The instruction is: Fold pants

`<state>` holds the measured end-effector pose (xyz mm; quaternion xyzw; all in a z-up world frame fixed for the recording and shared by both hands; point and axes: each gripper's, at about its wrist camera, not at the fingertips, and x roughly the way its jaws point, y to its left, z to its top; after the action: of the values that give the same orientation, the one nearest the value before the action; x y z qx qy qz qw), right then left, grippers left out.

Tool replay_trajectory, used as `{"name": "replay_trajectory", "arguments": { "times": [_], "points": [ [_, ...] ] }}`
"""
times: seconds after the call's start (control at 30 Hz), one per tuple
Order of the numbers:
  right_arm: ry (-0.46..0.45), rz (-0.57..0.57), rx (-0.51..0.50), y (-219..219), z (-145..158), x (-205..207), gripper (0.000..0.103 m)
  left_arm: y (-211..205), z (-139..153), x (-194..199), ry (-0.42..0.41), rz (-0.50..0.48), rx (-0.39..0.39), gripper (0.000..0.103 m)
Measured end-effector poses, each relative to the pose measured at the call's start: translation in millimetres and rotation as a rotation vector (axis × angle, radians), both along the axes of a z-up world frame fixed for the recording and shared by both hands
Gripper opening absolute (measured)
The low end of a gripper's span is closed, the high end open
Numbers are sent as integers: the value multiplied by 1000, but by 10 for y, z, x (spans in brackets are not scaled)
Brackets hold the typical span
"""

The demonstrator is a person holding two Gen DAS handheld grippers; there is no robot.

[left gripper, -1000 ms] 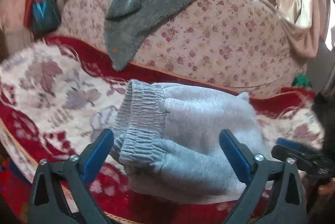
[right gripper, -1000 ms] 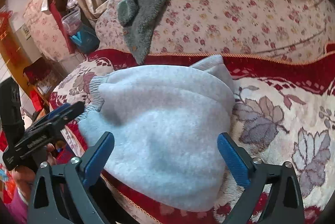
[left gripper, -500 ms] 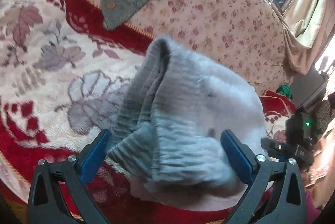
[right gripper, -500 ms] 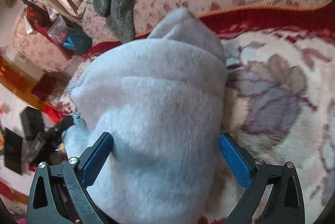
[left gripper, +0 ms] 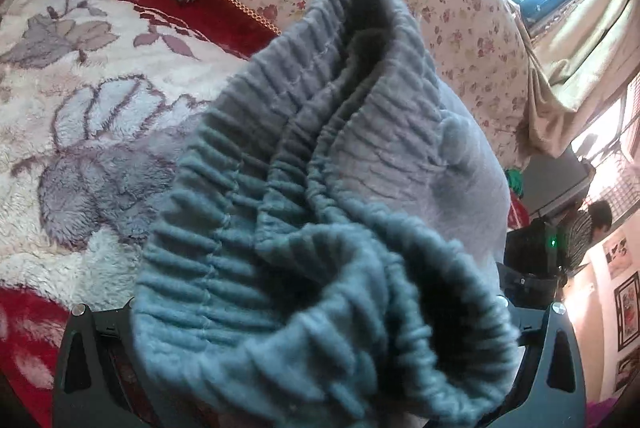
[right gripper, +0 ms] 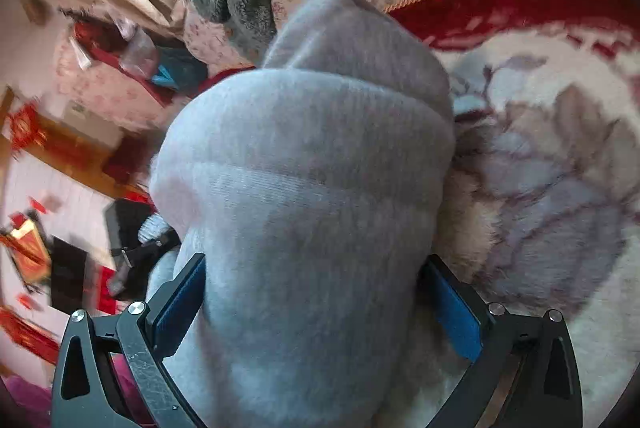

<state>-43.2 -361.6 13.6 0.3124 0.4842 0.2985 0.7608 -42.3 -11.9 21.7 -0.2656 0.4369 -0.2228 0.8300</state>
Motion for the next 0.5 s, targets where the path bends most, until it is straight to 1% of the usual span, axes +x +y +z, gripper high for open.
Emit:
{"name": "replay_trajectory", "arguments": {
  "times": [0.07, 0.13, 0.2, 0.23, 0.27, 0.33, 0.43, 0.5],
  "points": [
    [-32, -20, -10, 35, 12, -41, 103, -14, -5, 2, -4, 0, 7, 103],
    [-34, -33, -1, 66, 28, -53, 103, -25, -8, -1, -1, -15, 8, 103],
    [-46, -40, 0, 102, 89, -82, 98, -46, 29, -17, -7, -22, 4, 94],
    [-55, -46, -2, 113, 121, -110, 93, -60, 70, -44, -20, -24, 14, 89],
    [-68, -49, -11, 122, 165, -129, 88, -64, 97, -63, -28, -27, 21, 86],
    [-90, -50, -34, 140, 243, -170, 83, -63, 153, -101, -33, -29, 17, 78],
    [-111, -65, -38, 132, 361, -206, 76, -96, 264, -142, -45, -20, 16, 74],
    [-127, -72, -35, 119, 451, -243, 75, -148, 351, -172, -55, -31, 8, 73]
  ]
}}
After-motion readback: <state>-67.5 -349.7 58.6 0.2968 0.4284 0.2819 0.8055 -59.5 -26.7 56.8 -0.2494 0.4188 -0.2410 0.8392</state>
